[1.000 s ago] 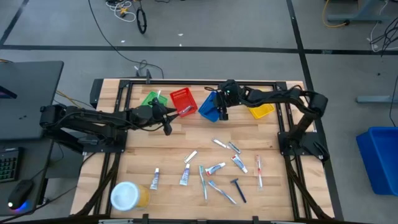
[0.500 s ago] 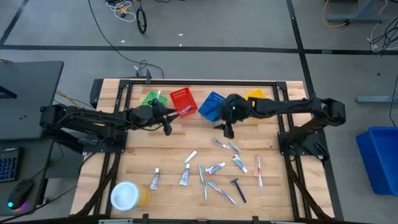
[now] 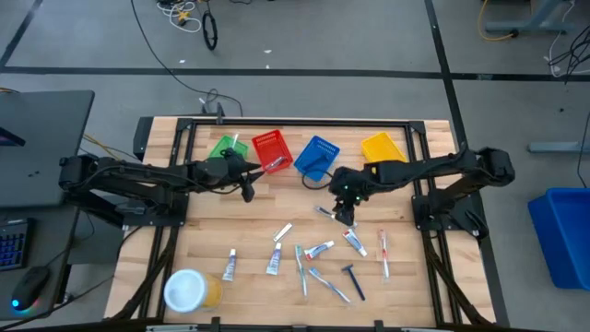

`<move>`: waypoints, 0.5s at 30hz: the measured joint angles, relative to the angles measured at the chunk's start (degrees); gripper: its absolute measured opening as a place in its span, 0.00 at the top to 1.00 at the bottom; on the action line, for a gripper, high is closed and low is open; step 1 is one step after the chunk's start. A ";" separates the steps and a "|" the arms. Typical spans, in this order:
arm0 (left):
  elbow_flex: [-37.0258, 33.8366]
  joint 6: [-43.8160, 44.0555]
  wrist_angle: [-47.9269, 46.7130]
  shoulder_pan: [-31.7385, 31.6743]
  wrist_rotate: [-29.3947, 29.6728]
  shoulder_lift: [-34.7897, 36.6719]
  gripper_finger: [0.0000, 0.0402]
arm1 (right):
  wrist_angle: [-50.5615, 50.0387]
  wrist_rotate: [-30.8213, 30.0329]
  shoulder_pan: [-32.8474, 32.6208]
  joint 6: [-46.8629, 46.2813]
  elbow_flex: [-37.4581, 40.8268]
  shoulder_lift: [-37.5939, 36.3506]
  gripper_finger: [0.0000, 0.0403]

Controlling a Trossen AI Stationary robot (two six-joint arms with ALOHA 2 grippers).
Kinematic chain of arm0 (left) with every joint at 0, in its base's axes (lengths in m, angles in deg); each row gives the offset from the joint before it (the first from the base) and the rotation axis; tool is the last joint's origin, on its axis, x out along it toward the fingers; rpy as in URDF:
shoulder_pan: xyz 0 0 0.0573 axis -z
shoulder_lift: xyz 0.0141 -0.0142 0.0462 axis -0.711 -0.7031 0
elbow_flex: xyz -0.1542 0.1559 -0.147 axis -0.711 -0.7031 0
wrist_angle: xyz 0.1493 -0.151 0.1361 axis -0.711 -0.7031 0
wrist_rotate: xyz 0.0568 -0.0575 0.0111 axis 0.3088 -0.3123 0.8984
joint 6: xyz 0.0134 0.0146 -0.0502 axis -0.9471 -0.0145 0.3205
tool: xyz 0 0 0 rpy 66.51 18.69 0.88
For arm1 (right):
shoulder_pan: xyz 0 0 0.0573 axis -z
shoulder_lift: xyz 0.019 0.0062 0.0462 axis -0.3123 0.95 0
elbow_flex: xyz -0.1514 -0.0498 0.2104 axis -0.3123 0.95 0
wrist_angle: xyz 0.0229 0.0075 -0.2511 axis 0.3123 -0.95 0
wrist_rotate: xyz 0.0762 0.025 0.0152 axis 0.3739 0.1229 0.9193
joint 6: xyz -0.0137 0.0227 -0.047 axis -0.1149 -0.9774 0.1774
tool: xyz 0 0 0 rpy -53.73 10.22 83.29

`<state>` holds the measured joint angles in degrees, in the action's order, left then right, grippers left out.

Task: Pick & Place Travel size toiletries
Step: Put the toothpaste into the yellow basket

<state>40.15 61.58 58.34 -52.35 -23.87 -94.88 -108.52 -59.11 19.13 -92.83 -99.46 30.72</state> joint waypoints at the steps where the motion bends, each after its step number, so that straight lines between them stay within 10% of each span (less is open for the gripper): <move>1: 0.00 0.49 0.00 0.07 -0.01 0.00 0.69 | -0.31 -0.86 -0.62 -0.84 0.00 0.00 0.53; 15: 0.00 -0.44 0.00 3.77 -0.03 0.00 0.69 | 1.47 -10.71 -6.23 -12.58 7.76 0.07 0.52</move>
<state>40.15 61.14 58.34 -48.58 -23.91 -94.88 -107.06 -69.81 12.90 -105.41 -91.70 30.78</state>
